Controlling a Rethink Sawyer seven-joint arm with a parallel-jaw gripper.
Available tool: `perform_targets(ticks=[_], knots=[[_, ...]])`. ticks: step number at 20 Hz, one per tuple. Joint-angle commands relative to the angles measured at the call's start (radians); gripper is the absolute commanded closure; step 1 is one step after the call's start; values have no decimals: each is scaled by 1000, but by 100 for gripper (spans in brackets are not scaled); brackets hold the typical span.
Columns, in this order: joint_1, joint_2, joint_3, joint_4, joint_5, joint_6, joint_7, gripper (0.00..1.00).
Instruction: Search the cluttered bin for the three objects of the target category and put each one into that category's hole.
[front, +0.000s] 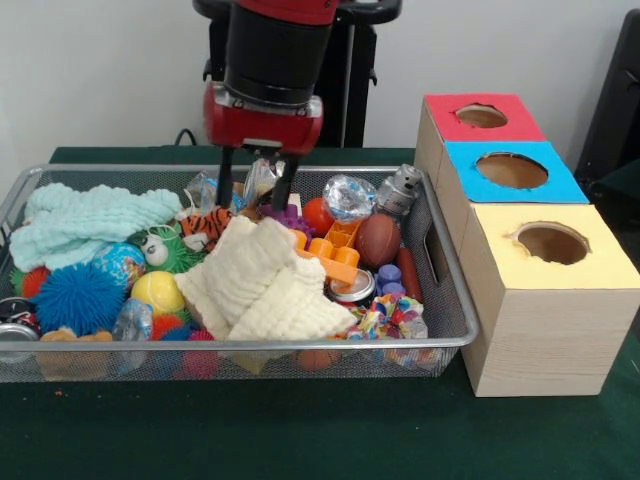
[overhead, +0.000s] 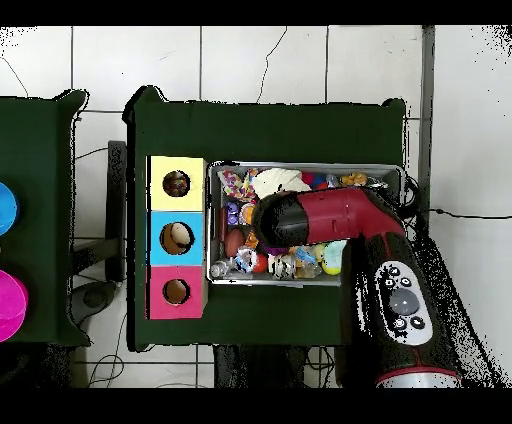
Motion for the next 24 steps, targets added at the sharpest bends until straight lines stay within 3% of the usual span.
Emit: perform_targets(ticks=[1,16,24], knots=[[40,4,88,21,52,98,-32,0],[78,82,87,-10,75,-50,54,0],[111,153,63,-71,62,-113,91,0]])
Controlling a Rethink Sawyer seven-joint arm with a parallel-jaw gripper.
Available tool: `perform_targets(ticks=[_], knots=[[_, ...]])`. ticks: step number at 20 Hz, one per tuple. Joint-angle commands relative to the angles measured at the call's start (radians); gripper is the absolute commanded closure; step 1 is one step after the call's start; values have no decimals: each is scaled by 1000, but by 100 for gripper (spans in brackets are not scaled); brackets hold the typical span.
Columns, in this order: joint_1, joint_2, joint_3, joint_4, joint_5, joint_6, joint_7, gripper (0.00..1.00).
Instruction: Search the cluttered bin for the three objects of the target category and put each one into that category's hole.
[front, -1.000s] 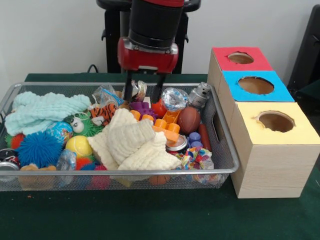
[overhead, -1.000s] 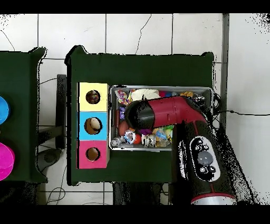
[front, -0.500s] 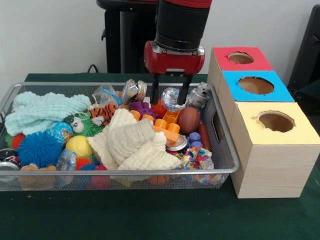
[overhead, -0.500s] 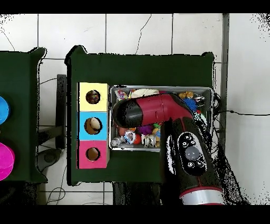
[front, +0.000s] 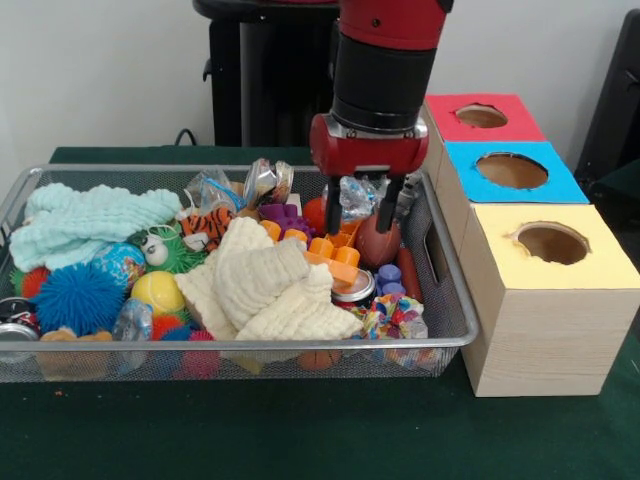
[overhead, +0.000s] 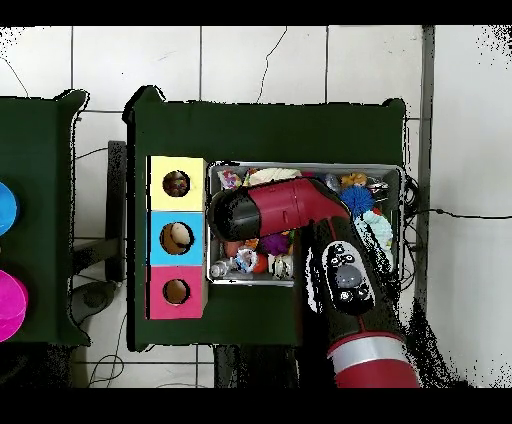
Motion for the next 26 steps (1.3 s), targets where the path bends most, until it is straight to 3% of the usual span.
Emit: perform_targets(ticks=[1,14,26], knots=[[28,87,23,-61,1,-61,97,0],[54,95,19,-109,38,-28,94,0],[32,139,49,-204,31,-11,17,0]])
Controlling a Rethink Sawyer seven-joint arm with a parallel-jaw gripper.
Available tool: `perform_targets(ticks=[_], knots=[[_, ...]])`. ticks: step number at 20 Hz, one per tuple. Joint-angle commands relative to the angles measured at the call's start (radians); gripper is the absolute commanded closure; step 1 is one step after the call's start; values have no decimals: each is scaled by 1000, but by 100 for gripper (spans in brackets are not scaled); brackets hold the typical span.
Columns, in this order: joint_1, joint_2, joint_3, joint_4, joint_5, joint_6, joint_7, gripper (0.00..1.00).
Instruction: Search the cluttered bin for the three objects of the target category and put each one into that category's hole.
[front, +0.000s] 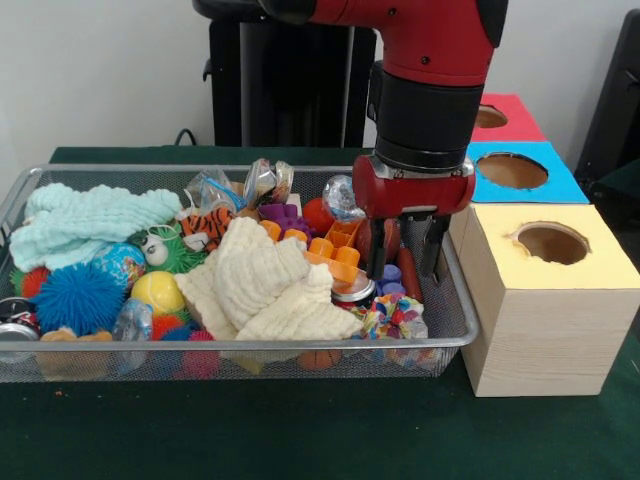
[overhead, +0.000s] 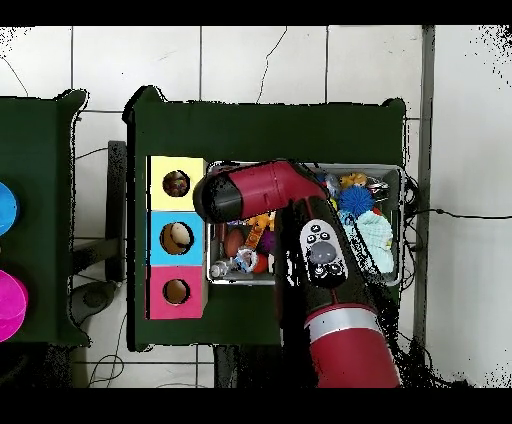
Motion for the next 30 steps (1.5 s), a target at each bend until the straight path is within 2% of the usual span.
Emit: perform_targets(ticks=[1,4,7,14,18,21,30], knots=[[-22,68,47,-81,16,7,22,0],[-20,85,40,-83,6,-26,37,0],[-5,104,8,-72,1,-25,75,0],[25,140,-54,-44,-23,-108,145,0],[34,168,-76,-50,-18,-129,149,0],[26,177,-76,-36,-13,-182,149,0],[78,213,-173,-52,-4,-151,172,0]])
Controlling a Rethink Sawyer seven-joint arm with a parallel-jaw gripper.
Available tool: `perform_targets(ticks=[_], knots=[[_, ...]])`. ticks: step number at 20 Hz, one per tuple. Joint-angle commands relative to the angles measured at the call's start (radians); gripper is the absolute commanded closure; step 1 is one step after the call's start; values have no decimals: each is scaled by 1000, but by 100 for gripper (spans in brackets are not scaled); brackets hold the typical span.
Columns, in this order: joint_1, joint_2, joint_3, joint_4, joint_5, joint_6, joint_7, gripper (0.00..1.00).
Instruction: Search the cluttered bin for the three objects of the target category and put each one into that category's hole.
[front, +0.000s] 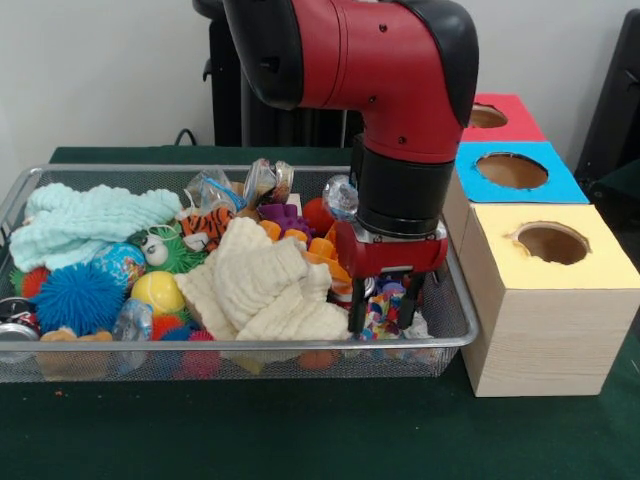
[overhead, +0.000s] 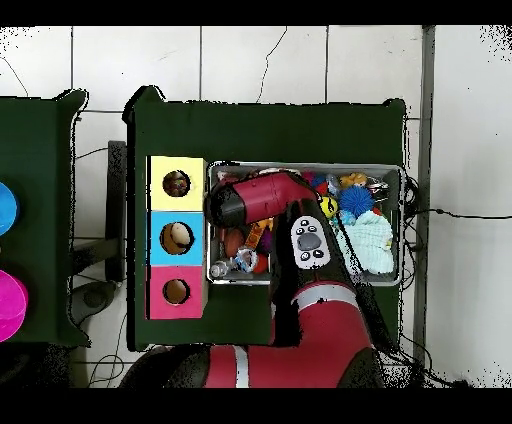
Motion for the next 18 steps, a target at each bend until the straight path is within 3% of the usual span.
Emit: perform_targets(ticks=[1,11,18], knots=[[27,59,-76,3,0,11,172,0],[9,69,-59,27,39,4,147,0],[-39,70,16,64,58,-50,106,0]])
